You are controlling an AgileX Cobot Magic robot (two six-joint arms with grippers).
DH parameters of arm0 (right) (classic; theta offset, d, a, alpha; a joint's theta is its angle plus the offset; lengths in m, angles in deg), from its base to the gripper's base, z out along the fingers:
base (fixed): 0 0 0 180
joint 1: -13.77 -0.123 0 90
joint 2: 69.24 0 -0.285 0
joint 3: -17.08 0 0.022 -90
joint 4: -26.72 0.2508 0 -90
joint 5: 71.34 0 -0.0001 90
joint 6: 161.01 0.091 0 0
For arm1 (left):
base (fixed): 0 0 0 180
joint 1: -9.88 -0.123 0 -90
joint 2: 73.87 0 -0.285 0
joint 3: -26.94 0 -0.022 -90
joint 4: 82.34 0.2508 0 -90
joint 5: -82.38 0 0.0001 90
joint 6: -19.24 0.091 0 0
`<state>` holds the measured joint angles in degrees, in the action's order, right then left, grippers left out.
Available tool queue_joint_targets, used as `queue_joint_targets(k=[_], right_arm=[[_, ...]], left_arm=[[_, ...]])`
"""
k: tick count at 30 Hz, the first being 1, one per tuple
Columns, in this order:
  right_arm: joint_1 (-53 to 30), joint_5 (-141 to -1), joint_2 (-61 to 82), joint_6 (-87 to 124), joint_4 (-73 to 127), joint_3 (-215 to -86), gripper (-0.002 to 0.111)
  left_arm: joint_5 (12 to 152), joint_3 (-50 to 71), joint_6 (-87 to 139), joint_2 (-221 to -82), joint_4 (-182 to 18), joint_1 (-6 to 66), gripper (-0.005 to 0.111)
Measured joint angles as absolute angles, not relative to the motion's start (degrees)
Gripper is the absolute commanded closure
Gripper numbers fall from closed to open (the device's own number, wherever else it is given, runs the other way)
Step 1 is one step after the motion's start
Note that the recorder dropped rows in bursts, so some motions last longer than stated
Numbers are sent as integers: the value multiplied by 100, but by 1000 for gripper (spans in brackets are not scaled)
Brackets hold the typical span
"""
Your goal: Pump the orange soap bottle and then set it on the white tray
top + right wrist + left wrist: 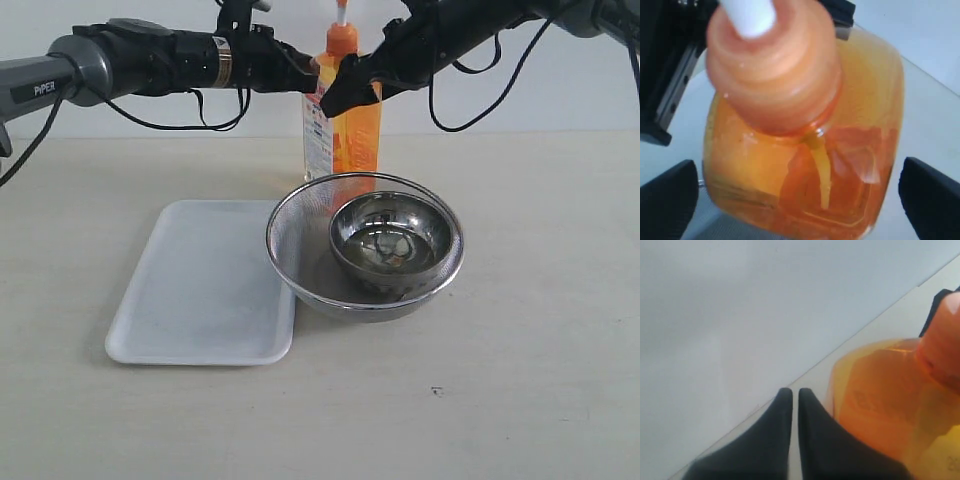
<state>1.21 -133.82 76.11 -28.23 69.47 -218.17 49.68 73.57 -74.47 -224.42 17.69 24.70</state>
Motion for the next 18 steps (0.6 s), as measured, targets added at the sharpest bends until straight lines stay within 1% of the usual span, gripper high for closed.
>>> queue_joint_targets(k=[9,18], right_arm=[[121,-13256,7611,-2823,6983,-21817,10],[121,-13251,7614,-2832,7147,-21817,10]], left_arm=[[4671,7357,-7655,-22446,1769,2437,102],[4018,7357,-7655,-22446,1769,2245,102]])
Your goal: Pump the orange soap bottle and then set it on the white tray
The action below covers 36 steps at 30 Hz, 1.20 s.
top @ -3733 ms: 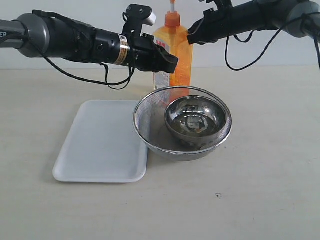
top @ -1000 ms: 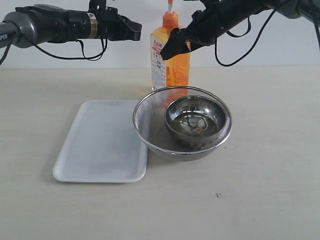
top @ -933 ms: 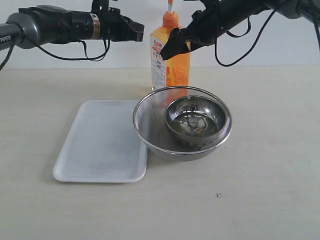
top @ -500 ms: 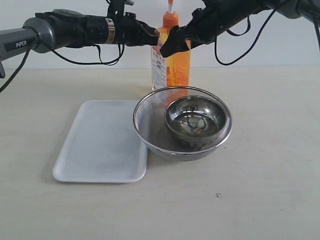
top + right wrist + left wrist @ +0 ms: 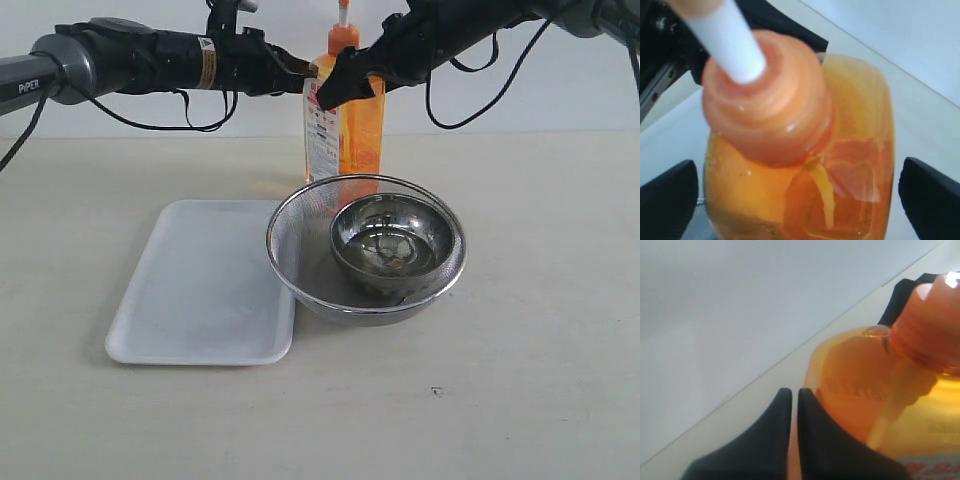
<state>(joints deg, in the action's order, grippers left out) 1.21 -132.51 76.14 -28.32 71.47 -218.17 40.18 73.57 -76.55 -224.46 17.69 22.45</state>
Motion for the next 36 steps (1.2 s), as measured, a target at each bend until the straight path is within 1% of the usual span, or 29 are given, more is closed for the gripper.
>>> queue_joint_targets(k=[15,24,31,36], right_arm=[[121,-13251,7614,-2832,7127,-21817,10],[121,-13445,7667,-2873,6601,-21872,10],[121,-13533,7812,-3389,6979,-21917,10],[121,-13581,7824,-3443,7004,-21917,10]], left_arm=[[2953,7357,-7655,-22446,1774,2132,102],[2891,7357,-7696,-22446,1774,2119,102],[2335,7357,-7824,-22446,1774,1755,102],[2243,7357,-7906,-22446,1774,1656,102]])
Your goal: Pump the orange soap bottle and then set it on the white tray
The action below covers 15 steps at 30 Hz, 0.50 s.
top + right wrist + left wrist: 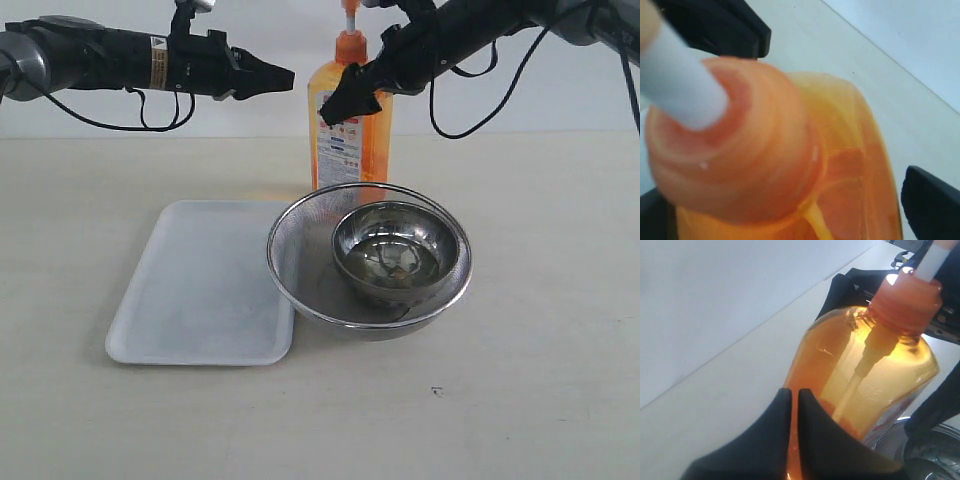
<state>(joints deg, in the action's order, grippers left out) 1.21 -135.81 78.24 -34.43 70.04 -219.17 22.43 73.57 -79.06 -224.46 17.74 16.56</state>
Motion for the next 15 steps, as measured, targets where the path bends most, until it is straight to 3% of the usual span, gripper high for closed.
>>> queue_joint_targets(k=[15], right_arm=[[121,-13859,8082,-3474,6681,-21813,10]], left_arm=[[2174,7357,-7906,-22446,1774,1686,102]])
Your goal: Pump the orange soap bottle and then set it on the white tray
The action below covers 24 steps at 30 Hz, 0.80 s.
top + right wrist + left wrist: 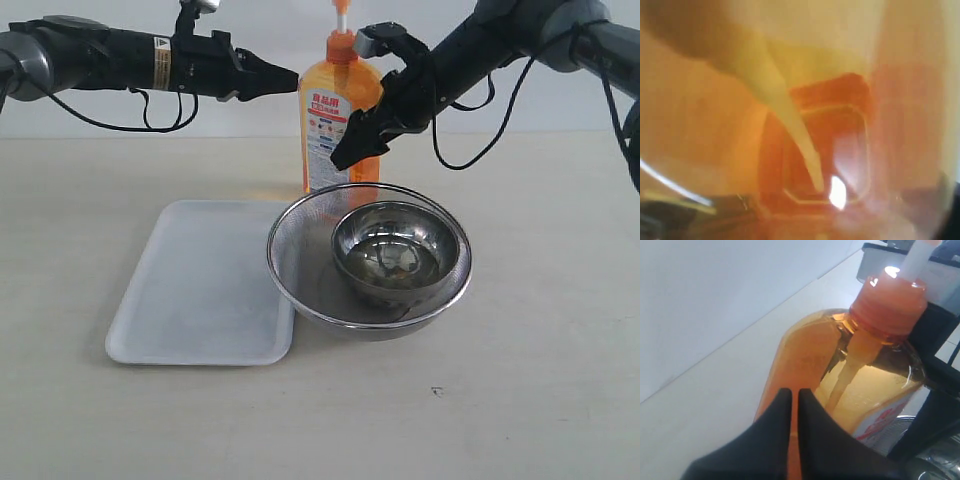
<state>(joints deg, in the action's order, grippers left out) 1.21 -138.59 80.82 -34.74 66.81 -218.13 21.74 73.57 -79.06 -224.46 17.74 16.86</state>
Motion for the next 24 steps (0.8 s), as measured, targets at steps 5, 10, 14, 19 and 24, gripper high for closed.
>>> queue_joint_targets(k=[5,10,14,19,24], right_arm=[[121,-13847,8082,-3474,6681,-21813,10],[121,-13725,8082,-3474,6796,-21813,10],[121,-13654,8082,-3474,6897,-21813,10],[121,-13654,8082,-3436,6908,-21813,10],[121,-13654,8082,-3410,6908,-21813,11]], left_arm=[[2174,7357,-7906,-22446,1774,1686,102],[2174,7357,-7906,-22446,1774,1686,102],[2163,7357,-7906,-22446,1774,1700,102],[2163,7357,-7906,-22446,1774,1700,102],[2163,7357,-7906,-22446,1774,1700,102]])
